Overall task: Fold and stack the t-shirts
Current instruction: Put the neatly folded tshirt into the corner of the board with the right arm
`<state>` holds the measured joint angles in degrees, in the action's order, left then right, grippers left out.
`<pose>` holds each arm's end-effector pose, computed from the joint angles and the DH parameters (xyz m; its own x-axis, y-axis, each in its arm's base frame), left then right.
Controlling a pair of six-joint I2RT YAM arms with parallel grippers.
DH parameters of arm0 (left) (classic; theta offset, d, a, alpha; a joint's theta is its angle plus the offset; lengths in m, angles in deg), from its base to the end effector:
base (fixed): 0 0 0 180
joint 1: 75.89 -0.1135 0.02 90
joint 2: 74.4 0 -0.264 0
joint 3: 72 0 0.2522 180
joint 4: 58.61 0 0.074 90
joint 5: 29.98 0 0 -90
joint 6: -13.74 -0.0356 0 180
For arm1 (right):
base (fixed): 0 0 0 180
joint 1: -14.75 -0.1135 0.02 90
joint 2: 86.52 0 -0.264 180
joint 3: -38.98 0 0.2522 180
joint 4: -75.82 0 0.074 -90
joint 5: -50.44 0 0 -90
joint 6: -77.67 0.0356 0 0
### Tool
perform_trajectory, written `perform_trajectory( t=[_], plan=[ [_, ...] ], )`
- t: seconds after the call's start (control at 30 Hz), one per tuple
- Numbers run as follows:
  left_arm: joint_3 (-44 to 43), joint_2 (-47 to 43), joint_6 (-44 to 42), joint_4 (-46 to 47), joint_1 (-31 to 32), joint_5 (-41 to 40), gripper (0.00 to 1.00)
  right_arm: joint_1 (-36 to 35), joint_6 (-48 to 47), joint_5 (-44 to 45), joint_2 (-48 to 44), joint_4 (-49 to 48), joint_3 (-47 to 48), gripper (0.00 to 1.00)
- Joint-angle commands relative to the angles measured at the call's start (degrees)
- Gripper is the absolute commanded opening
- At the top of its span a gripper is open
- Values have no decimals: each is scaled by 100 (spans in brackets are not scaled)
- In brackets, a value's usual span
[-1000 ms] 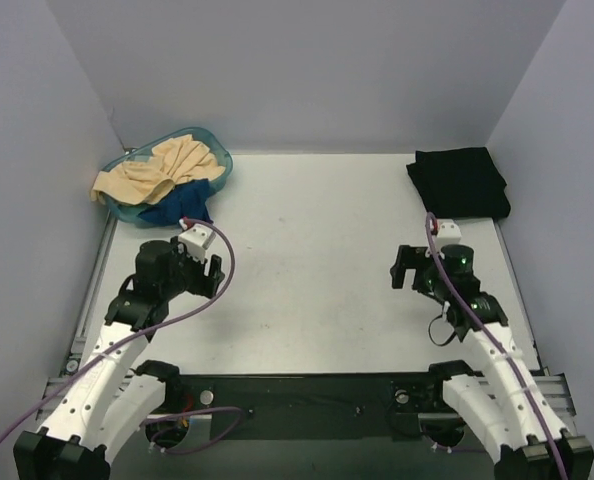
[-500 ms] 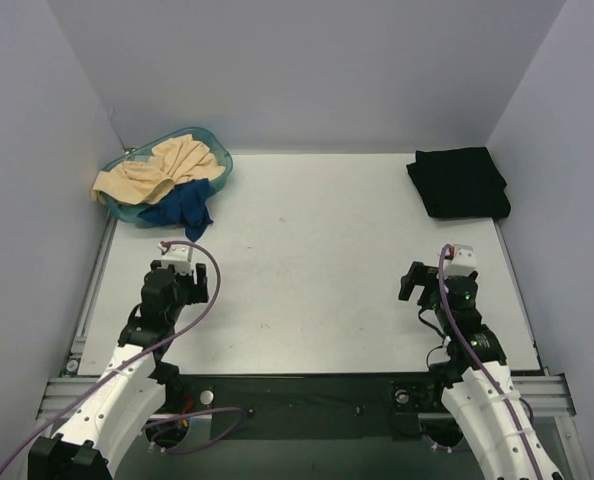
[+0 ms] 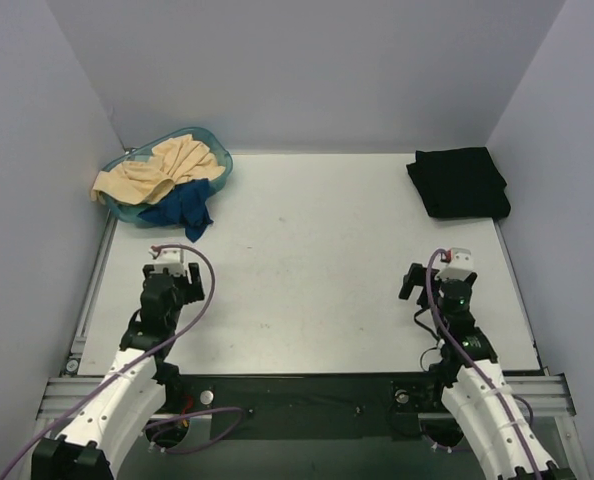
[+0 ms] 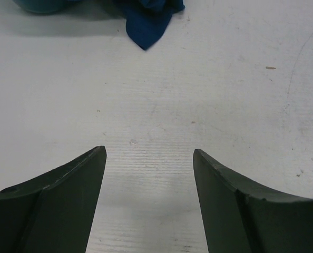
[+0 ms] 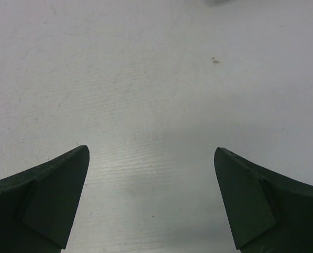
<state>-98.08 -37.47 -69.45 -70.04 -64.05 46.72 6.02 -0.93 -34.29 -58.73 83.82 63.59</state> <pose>0.1555 -0.0242 0.1835 -0.3674 -0.0409 -0.9292 -0.0526 0.9983 -0.0231 0.1444 0.0189 0.2014 -0.2001 0.1684 -0.9652 -0.0230 0.9840 0.1764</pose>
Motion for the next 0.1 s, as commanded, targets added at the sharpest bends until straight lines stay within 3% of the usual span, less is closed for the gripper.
perform_trajectory(
  t=[0.0,0.07],
  plan=[
    [54,51,49,479,-120,-103,77,-32,-199,333,112,-803,-145,100],
    [71,86,23,593,-137,-120,79,-41,-243,342,121,-1084,-250,100]
  ],
)
